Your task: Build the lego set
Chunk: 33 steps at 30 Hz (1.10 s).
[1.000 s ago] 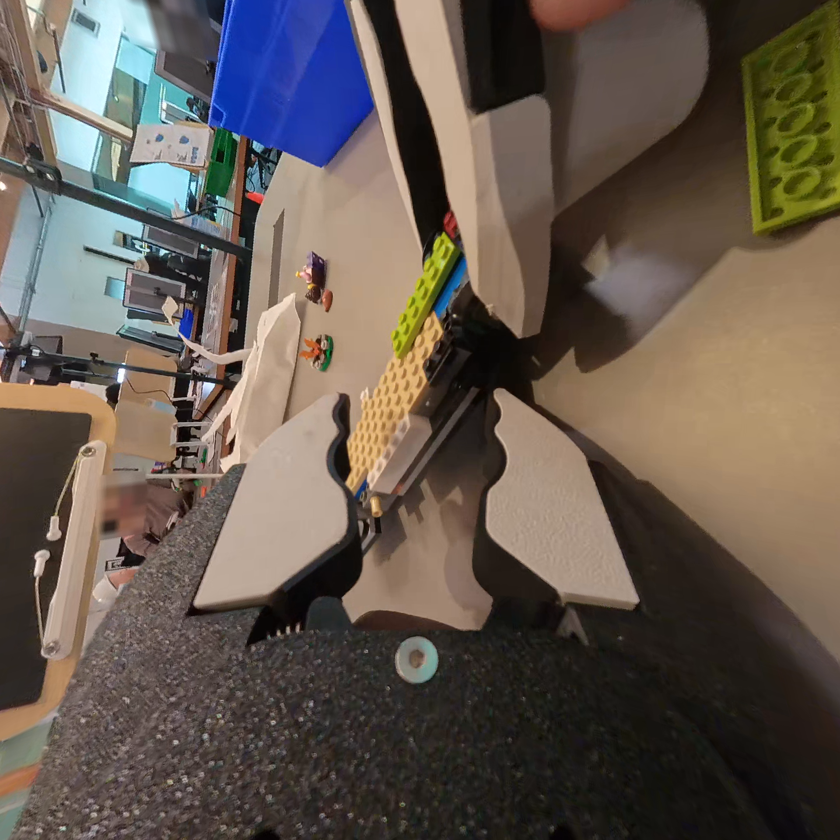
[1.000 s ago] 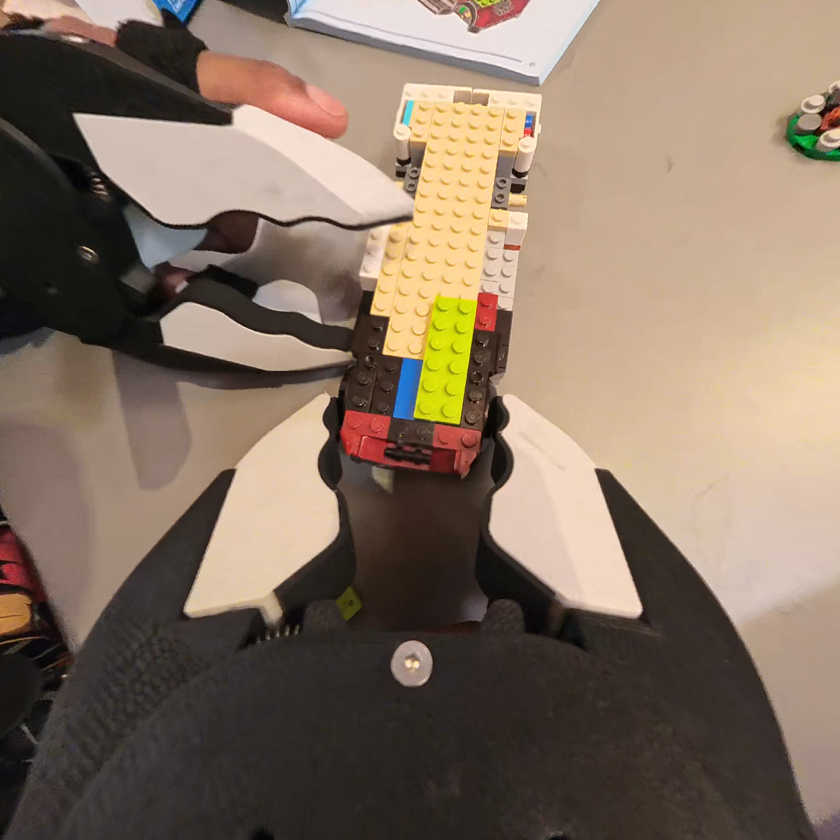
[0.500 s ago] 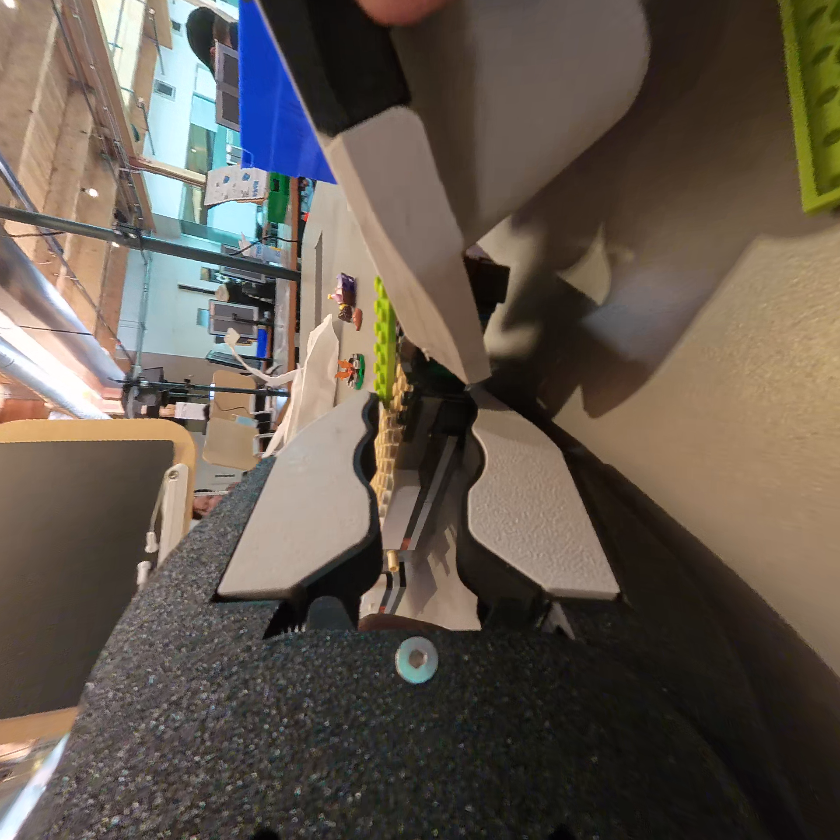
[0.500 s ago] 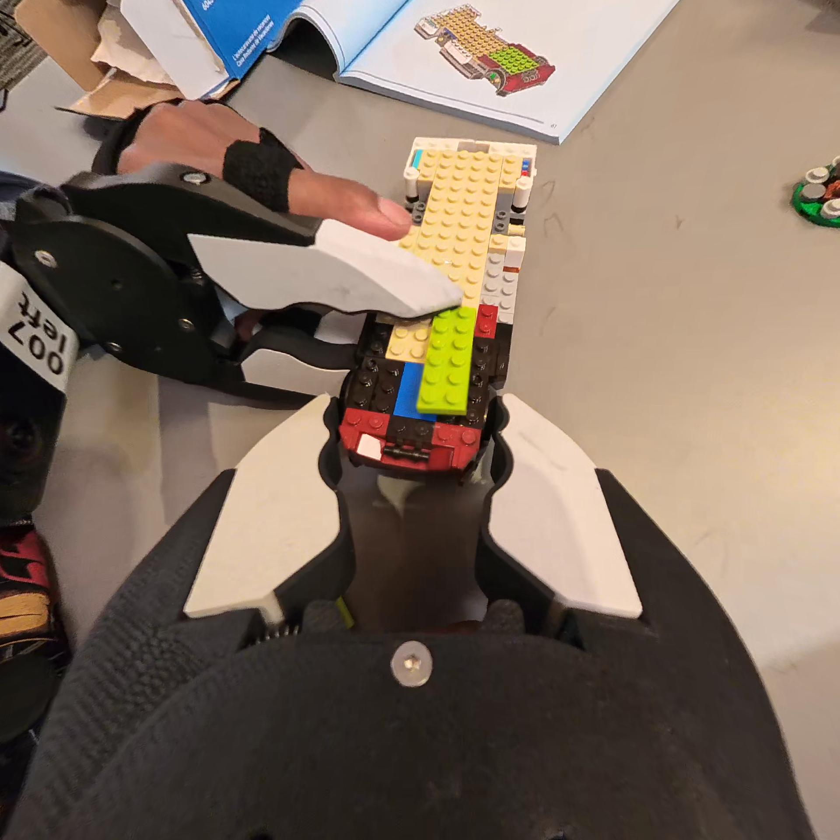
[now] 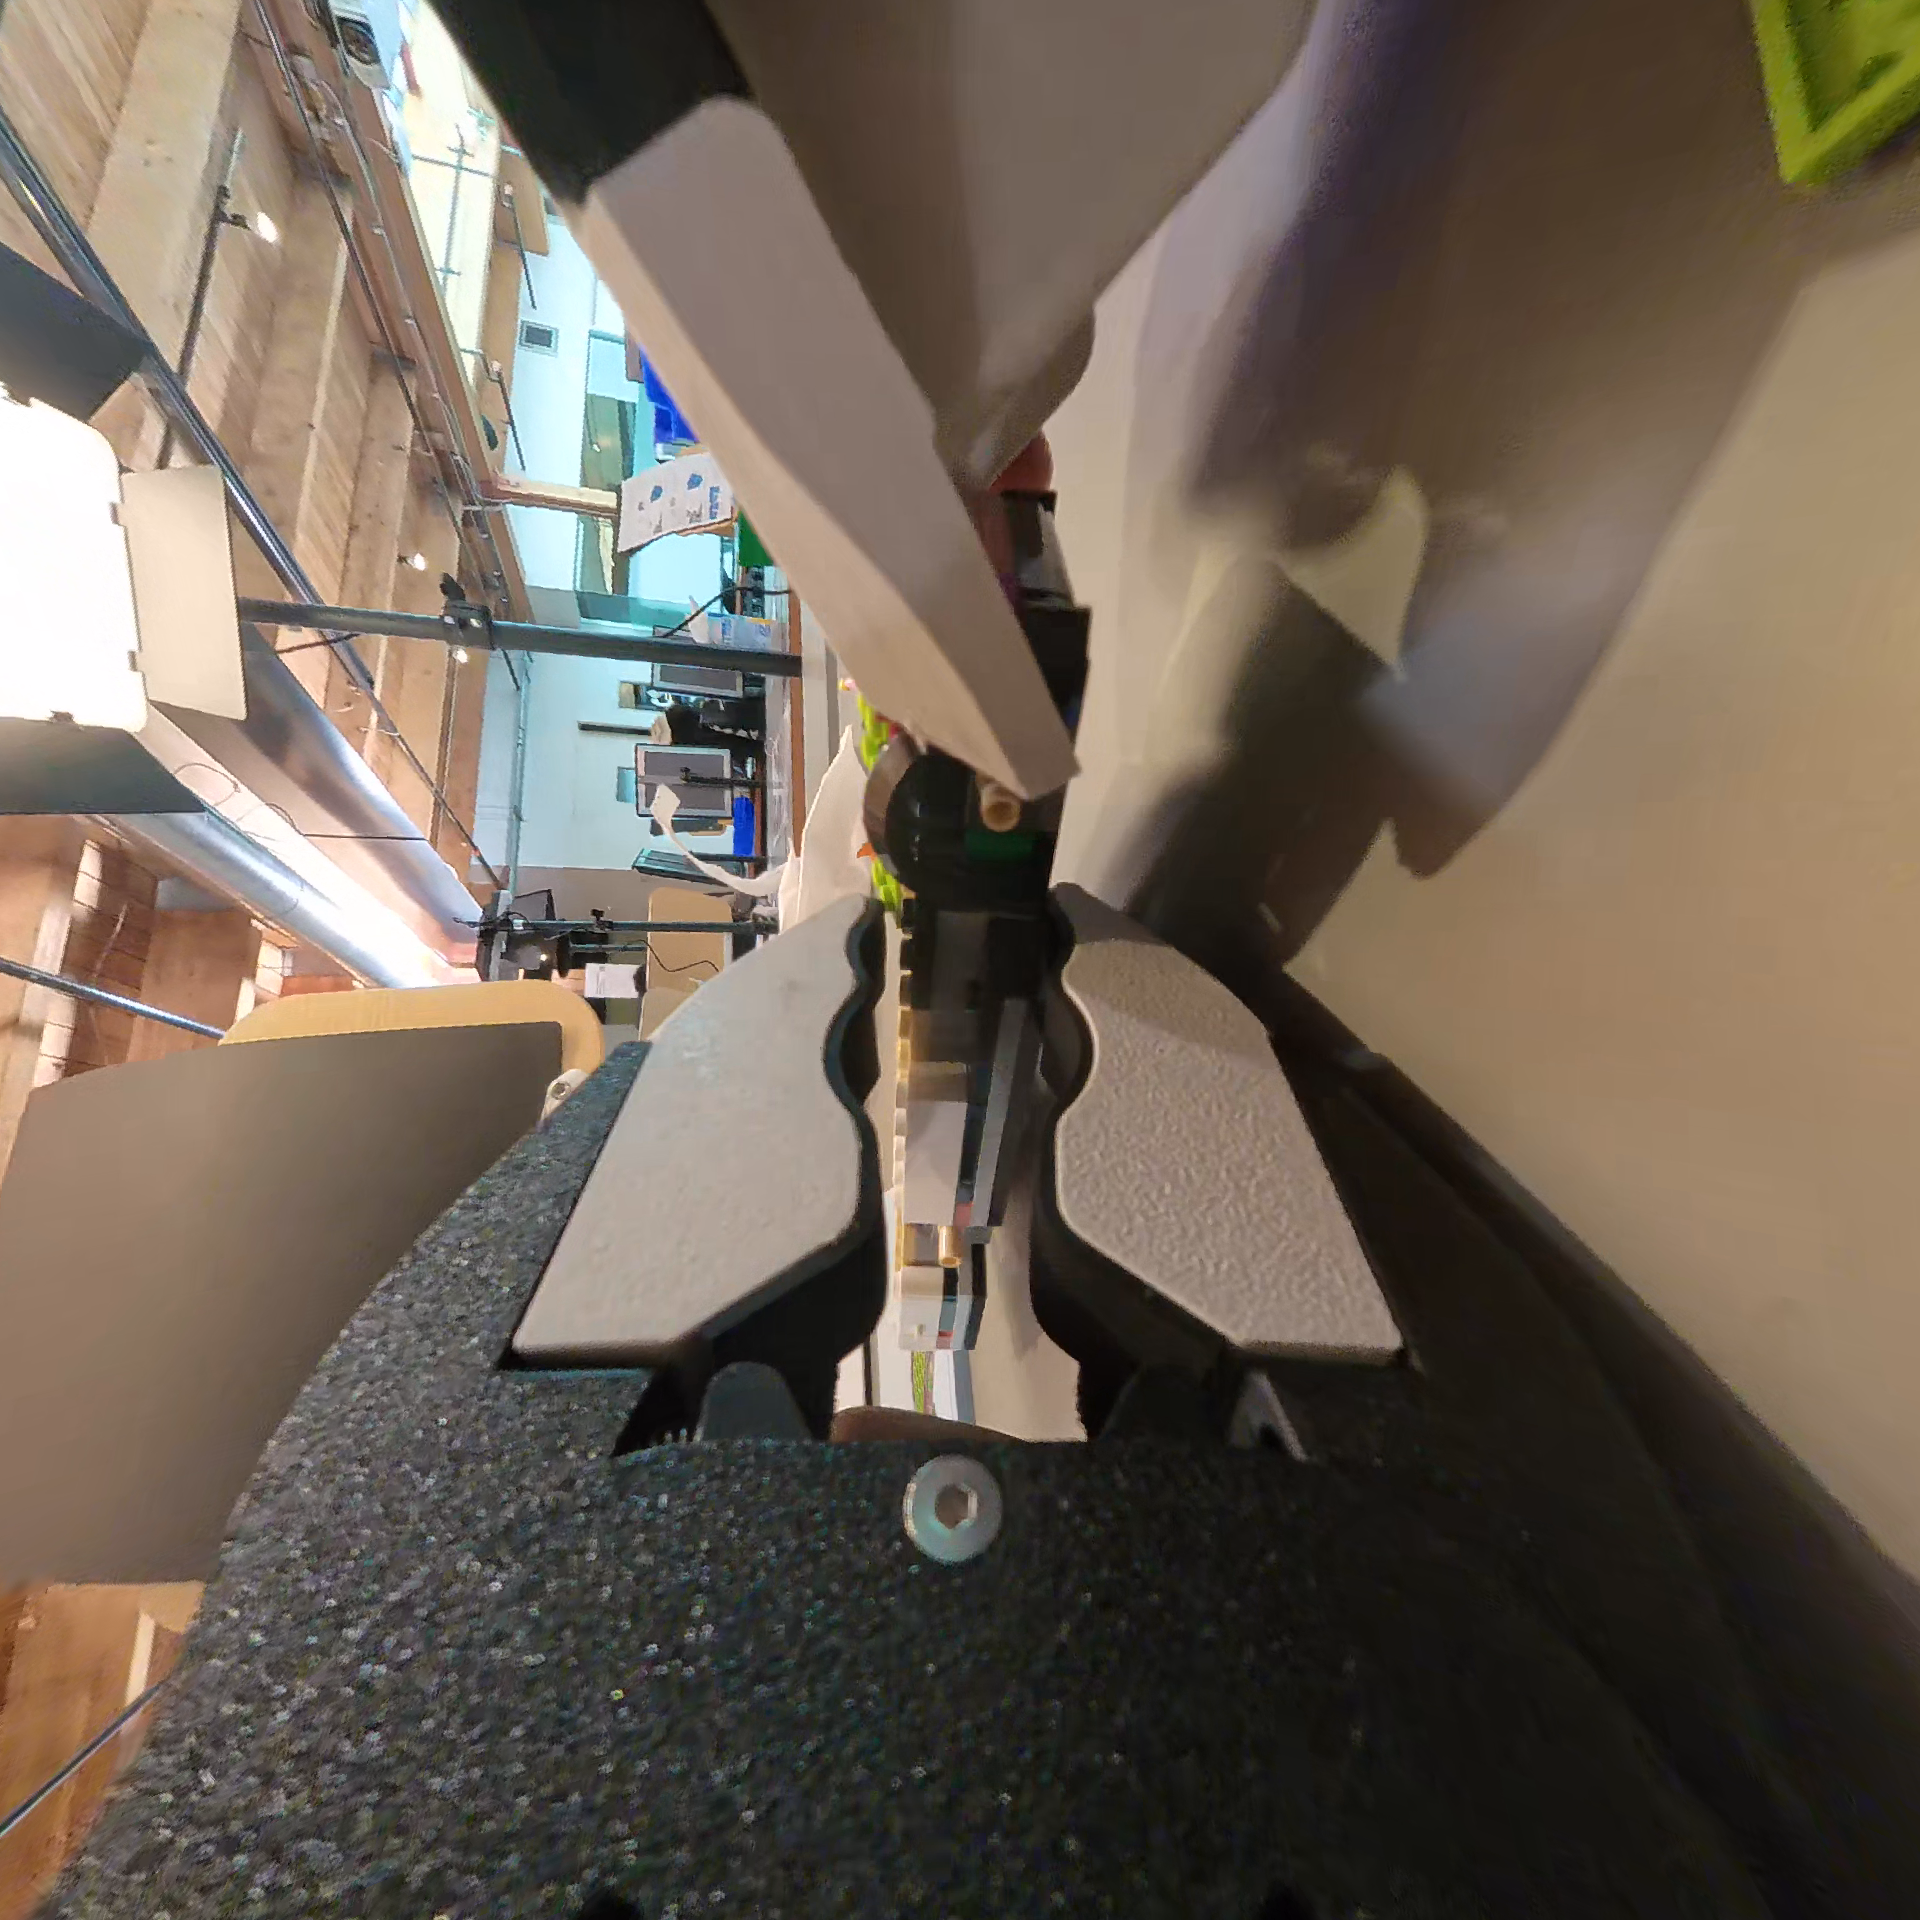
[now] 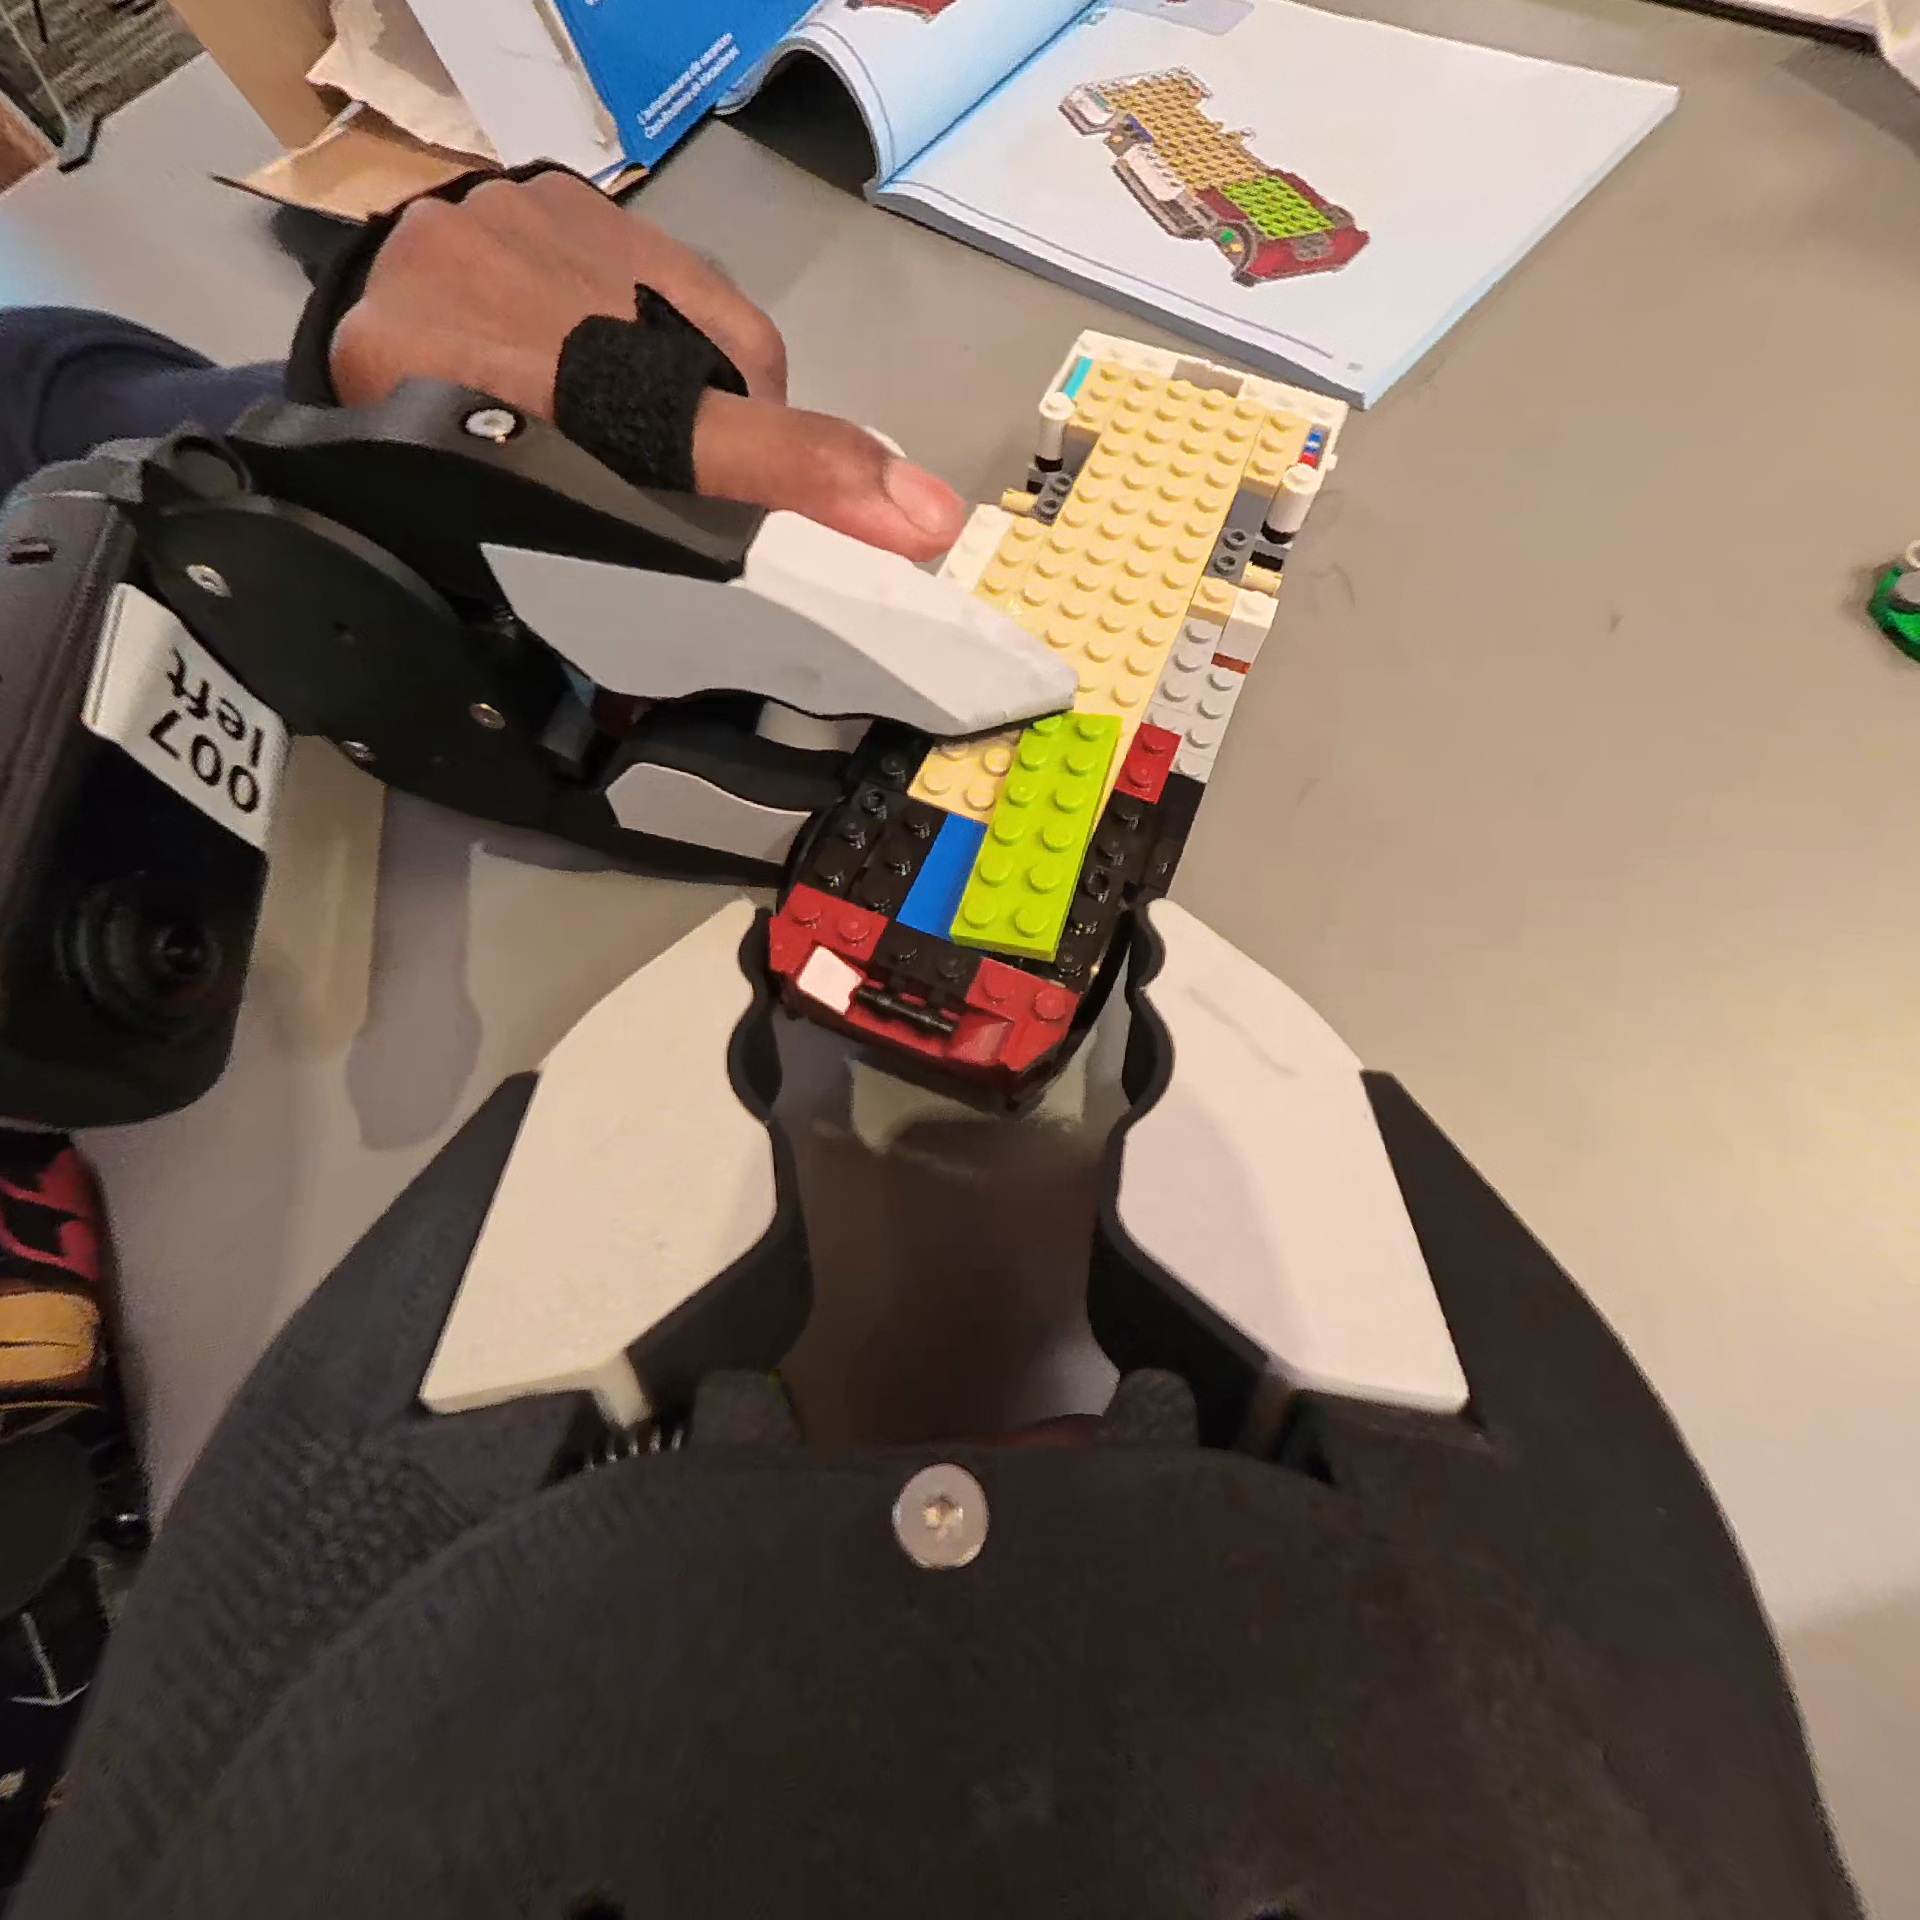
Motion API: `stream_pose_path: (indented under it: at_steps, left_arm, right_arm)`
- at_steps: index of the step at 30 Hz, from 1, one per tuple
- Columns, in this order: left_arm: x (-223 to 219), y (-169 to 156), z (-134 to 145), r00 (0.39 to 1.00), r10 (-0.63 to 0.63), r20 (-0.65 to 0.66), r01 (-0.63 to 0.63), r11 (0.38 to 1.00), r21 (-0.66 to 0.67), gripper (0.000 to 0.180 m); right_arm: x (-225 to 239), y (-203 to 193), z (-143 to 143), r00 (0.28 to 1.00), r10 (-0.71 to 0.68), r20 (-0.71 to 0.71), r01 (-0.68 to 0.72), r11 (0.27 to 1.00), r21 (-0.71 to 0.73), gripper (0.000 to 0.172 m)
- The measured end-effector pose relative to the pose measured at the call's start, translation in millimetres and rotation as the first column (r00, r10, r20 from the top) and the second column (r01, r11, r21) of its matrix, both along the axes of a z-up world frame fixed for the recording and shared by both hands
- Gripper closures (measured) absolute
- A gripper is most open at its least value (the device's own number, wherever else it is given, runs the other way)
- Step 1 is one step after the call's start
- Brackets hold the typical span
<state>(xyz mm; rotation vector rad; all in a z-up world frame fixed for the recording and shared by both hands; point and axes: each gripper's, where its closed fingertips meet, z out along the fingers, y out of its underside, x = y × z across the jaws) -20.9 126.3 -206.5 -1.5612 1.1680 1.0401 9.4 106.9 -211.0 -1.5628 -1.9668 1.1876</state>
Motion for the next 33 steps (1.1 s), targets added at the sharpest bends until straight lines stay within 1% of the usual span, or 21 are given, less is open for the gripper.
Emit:
stream_pose_path:
  at_steps: [3,5,9,13,16,19,21,23,25,26,29,31,33]
  left_arm:
    - [-2.5,-5.0,4.0,1.000,-0.014,-0.014,0.014,1.000,0.028,0.155]
    - [-5.1,-8.7,6.1,1.000,-0.018,-0.002,0.019,0.999,0.045,0.155]
    - [-13.7,-15.9,6.8,1.000,-0.021,0.009,0.020,0.998,0.054,0.155]
    - [-19.2,-22.9,11.6,0.999,-0.027,0.030,0.024,0.996,0.085,0.155]
    - [-20.4,-29.3,14.8,0.998,-0.048,0.028,0.045,0.994,0.103,0.155]
    - [-20.8,-37.5,20.7,0.998,-0.067,0.008,0.065,0.988,0.137,0.155]
    - [-19.4,-44.9,25.9,0.996,-0.091,-0.003,0.090,0.982,0.164,0.156]
    - [-14.4,-53.6,33.9,0.991,-0.131,-0.013,0.131,0.971,0.199,0.156]
    - [-9.6,-61.1,41.3,0.986,-0.164,-0.019,0.164,0.960,0.226,0.156]
    - [-8.1,-64.0,44.7,0.984,-0.174,-0.023,0.174,0.956,0.237,0.156]
    - [-3.1,-72.6,54.2,0.977,-0.214,-0.014,0.210,0.940,0.268,0.156]
    - [-0.4,-78.0,58.9,0.971,-0.239,-0.009,0.231,0.930,0.285,0.156]
    - [1.0,-81.9,59.9,0.968,-0.252,-0.012,0.244,0.926,0.289,0.156]
  right_arm:
    - [0.0,-3.1,4.8,0.999,0.037,0.003,-0.037,0.999,-0.018,0.107]
    - [0.4,-3.4,9.6,0.997,0.070,-0.009,-0.070,0.998,-0.007,0.105]
    - [-0.8,-0.6,14.2,0.992,0.123,-0.038,-0.121,0.991,0.064,0.105]
    - [-4.4,3.3,15.6,0.975,0.200,-0.098,-0.180,0.966,0.183,0.103]
    - [-6.6,4.8,16.5,0.950,0.281,-0.140,-0.225,0.921,0.317,0.101]
    - [-7.5,3.0,13.9,0.918,0.370,-0.145,-0.273,0.853,0.446,0.102]
    - [-7.2,-0.1,10.2,0.892,0.430,-0.138,-0.308,0.804,0.509,0.106]
    - [-13.3,-1.2,10.4,0.871,0.457,-0.179,-0.287,0.771,0.569,0.107]
    - [-21.5,-5.8,15.7,0.834,0.486,-0.260,-0.242,0.747,0.619,0.109]
    - [-24.6,-10.0,21.1,0.804,0.508,-0.309,-0.212,0.731,0.649,0.109]
    - [-26.2,-29.0,42.0,0.670,0.611,-0.423,-0.122,0.652,0.749,0.113]
    - [-26.1,-40.6,54.0,0.598,0.661,-0.453,-0.078,0.610,0.788,0.115]
    - [-27.1,-49.1,61.7,0.550,0.694,-0.466,-0.056,0.587,0.808,0.115]
